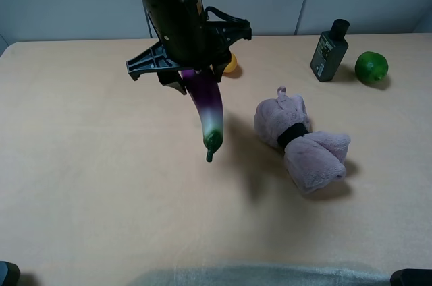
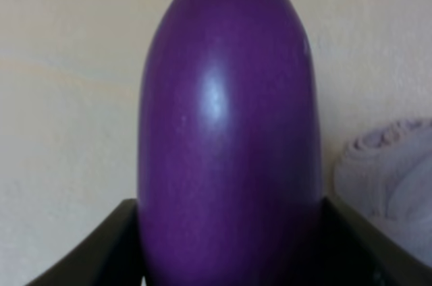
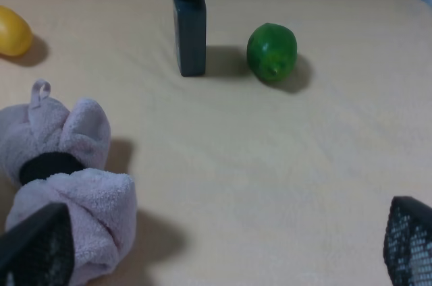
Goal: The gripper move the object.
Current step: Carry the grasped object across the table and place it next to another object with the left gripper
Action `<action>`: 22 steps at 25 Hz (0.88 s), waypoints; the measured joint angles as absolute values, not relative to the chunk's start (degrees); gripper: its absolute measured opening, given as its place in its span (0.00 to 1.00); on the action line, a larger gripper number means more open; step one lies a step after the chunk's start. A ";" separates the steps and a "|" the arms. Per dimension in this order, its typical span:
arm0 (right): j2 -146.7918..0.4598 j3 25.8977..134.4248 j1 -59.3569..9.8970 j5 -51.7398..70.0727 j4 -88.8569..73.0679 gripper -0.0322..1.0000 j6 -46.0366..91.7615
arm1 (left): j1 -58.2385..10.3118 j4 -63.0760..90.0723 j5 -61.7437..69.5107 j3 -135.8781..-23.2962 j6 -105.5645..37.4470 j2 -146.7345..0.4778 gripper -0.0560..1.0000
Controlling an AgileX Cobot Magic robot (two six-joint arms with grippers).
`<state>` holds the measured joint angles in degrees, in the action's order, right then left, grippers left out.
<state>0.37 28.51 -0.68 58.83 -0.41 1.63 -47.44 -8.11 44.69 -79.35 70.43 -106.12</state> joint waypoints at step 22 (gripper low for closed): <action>0.37 28.51 -0.68 58.83 -0.46 0.70 1.63 | -54.87 -7.54 42.83 -79.35 72.49 -112.57 0.56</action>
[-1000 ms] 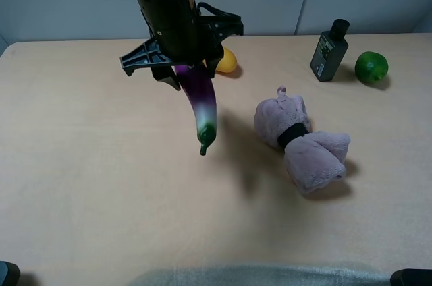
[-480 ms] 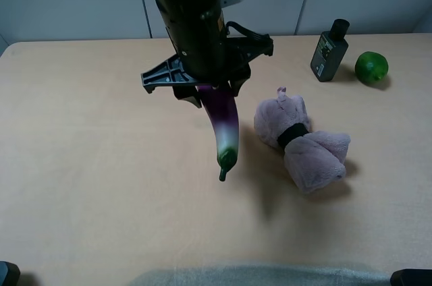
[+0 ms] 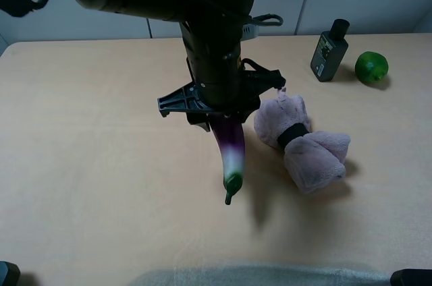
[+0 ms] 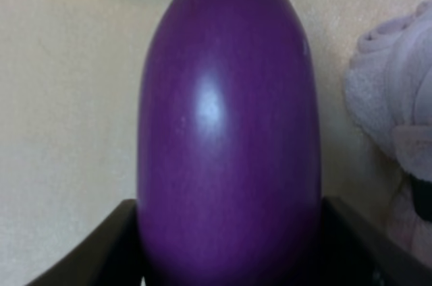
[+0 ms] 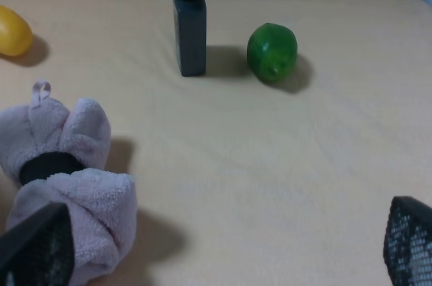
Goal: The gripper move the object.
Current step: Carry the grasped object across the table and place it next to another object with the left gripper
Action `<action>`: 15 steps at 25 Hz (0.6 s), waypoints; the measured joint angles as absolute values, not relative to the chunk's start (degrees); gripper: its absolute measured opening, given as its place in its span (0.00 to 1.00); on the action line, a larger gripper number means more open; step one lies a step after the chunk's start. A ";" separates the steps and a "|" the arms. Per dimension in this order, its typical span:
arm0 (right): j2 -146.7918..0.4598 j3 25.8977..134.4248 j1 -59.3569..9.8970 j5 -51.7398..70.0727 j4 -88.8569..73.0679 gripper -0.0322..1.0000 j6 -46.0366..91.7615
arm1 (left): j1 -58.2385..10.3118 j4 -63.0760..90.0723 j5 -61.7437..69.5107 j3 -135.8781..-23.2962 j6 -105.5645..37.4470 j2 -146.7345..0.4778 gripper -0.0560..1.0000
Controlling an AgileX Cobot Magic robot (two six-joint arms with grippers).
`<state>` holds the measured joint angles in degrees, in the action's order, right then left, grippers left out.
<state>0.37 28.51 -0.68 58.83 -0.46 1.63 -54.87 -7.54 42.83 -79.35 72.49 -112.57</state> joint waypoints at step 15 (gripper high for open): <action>0.37 28.51 -0.68 58.83 -0.68 0.70 1.63 | -55.52 -7.63 39.56 -79.35 73.53 -118.29 0.56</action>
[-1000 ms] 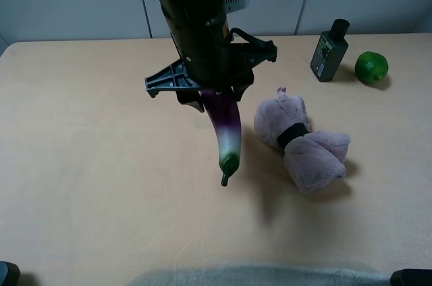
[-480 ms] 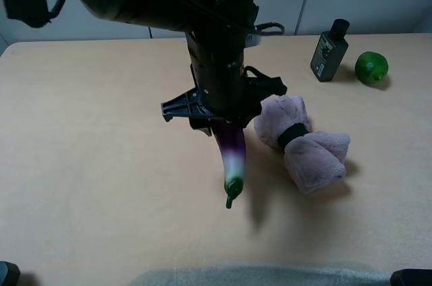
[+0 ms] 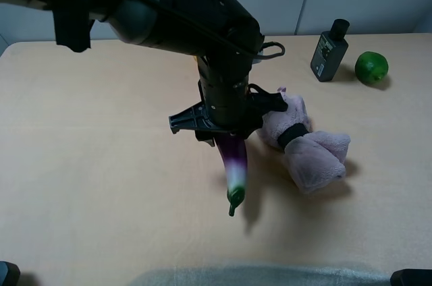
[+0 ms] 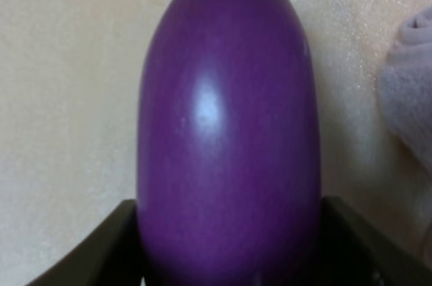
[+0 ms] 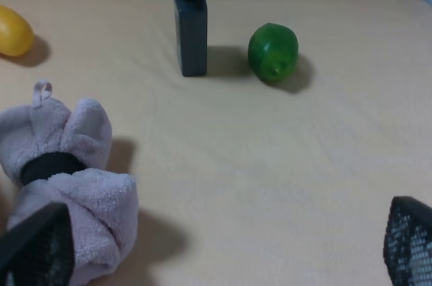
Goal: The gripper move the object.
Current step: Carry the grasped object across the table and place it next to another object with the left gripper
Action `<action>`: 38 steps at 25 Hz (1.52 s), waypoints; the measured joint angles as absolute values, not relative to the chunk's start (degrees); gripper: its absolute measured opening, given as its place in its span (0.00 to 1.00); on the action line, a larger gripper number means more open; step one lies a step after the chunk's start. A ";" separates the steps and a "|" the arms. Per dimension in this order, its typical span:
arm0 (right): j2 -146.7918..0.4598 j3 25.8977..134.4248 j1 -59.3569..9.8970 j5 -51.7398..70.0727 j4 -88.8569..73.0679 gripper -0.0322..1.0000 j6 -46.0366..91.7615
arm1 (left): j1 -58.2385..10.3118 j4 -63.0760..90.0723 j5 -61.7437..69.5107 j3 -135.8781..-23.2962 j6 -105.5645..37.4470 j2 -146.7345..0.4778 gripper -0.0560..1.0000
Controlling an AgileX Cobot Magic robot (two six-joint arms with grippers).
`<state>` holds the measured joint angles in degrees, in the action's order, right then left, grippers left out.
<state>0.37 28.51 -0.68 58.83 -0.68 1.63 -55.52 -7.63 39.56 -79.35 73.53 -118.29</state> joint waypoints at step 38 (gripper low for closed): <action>0.37 28.51 -0.68 58.83 -0.84 0.70 1.63 | -55.65 -7.60 36.46 -79.35 73.58 -121.43 0.67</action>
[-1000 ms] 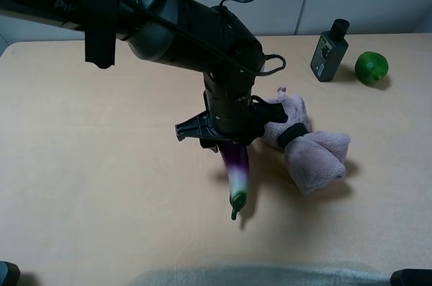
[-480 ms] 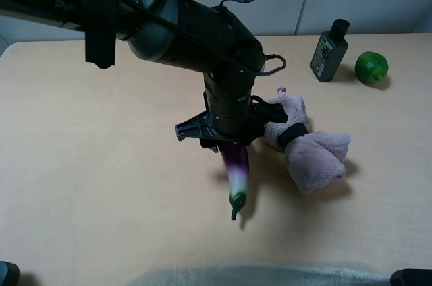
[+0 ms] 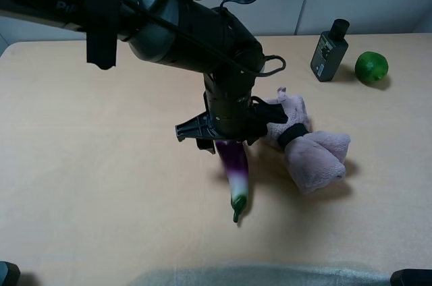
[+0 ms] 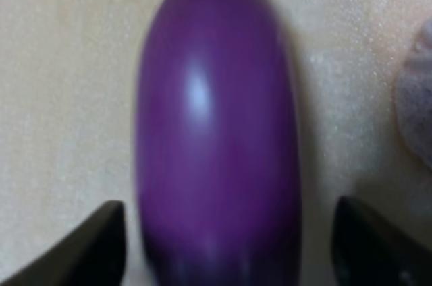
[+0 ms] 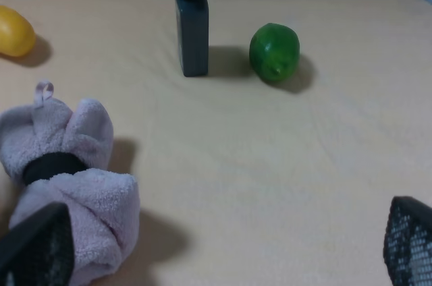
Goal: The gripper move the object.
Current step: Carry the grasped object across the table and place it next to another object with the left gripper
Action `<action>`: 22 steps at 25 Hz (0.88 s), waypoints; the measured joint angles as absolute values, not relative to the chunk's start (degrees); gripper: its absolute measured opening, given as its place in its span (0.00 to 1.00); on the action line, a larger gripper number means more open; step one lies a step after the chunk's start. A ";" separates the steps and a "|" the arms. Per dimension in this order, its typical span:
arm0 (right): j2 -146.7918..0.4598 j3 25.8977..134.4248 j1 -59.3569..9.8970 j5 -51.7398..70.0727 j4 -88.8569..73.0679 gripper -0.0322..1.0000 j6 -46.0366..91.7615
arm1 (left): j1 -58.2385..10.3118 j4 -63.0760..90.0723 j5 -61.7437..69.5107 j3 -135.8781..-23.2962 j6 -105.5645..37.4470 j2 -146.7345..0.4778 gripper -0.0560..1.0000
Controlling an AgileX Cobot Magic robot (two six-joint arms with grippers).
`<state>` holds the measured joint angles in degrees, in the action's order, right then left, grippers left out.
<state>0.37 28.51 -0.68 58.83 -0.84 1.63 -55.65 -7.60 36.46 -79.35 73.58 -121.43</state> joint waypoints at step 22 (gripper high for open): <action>0.37 28.51 -0.68 58.83 -0.84 0.70 1.63 | -55.65 -6.30 37.29 -79.35 72.92 -118.00 0.79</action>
<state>0.37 28.51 -0.68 58.83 -0.84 1.63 -55.65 -6.30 37.29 -79.35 72.92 -118.00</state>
